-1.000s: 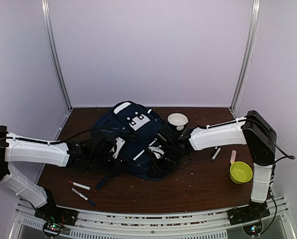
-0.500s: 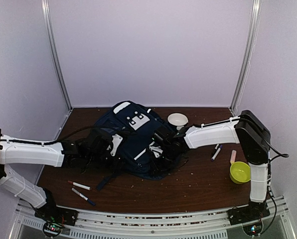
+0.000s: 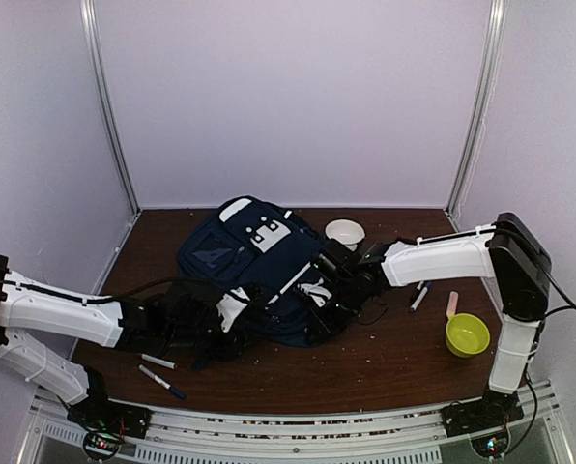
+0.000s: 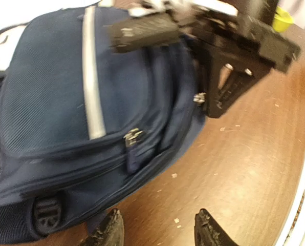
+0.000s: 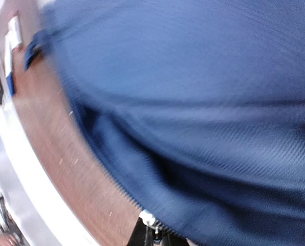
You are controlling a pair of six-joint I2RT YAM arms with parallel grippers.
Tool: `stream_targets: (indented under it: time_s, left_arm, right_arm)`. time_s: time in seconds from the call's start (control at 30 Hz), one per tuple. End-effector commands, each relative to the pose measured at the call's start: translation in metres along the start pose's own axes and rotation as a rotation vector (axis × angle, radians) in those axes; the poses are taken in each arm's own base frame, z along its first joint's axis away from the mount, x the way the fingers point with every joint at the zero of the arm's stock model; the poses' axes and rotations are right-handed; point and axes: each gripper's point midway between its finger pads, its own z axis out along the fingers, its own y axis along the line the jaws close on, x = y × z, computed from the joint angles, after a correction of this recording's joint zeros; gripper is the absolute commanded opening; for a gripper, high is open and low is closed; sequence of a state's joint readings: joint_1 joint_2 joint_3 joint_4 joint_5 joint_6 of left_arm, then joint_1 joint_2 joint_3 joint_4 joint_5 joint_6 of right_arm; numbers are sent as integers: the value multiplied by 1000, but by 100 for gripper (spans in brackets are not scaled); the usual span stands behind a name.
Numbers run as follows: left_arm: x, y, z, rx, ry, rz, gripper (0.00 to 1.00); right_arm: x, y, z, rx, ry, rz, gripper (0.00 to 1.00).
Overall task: Pack the student bag
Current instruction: Pick up the largest pocket of the bag from the student bag, then hold the largest pocket of the student bag.
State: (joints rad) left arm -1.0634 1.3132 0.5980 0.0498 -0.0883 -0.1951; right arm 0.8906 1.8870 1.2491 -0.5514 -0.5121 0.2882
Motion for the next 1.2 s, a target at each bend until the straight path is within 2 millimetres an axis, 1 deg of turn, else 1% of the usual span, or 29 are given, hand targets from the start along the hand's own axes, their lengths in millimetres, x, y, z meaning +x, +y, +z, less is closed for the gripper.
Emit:
stream_targets:
  time_s: [0.0, 0.1, 0.23, 0.3, 0.4, 0.47, 0.6, 0.67, 0.73, 0.83, 0.9, 1.03, 1.17]
  left_arm:
    - [-37, -33, 2, 87, -163, 154, 49]
    - [-39, -54, 7, 87, -179, 246, 50]
    - [-41, -66, 20, 64, -166, 324, 50]
    - [-42, -67, 27, 48, -163, 346, 50]
    - [-44, -61, 31, 3, -183, 369, 50]
    - [-48, -58, 31, -21, -196, 388, 50]
    - [-63, -60, 19, -38, -238, 412, 50]
    - [-63, -58, 16, -46, -248, 419, 48]
    - [-59, -59, 21, -51, -232, 449, 47]
    - [-48, -64, 36, -26, -171, 493, 42]
    - [-44, -68, 42, -6, -158, 497, 40]
    - [-39, -64, 50, -31, -140, 496, 36]
    - [-36, -58, 55, -71, -113, 507, 23]
  right_arm:
    - [17, 24, -20, -104, 57, -187, 0]
    - [15, 37, -28, -156, 24, -245, 0]
    - [8, 49, -36, -200, -14, -266, 0]
    - [7, 55, -41, -224, -34, -276, 0]
    - [8, 61, -48, -247, -51, -299, 0]
    - [13, 63, -49, -266, -43, -309, 0]
    - [19, 69, -51, -312, -37, -320, 0]
    - [17, 70, -53, -311, -39, -332, 0]
    - [15, 71, -54, -311, -43, -336, 0]
    - [12, 73, -55, -321, -52, -331, 0]
    - [11, 74, -54, -328, -50, -328, 0]
    - [13, 74, -53, -333, -43, -325, 0]
    - [14, 74, -53, -334, -41, -328, 0]
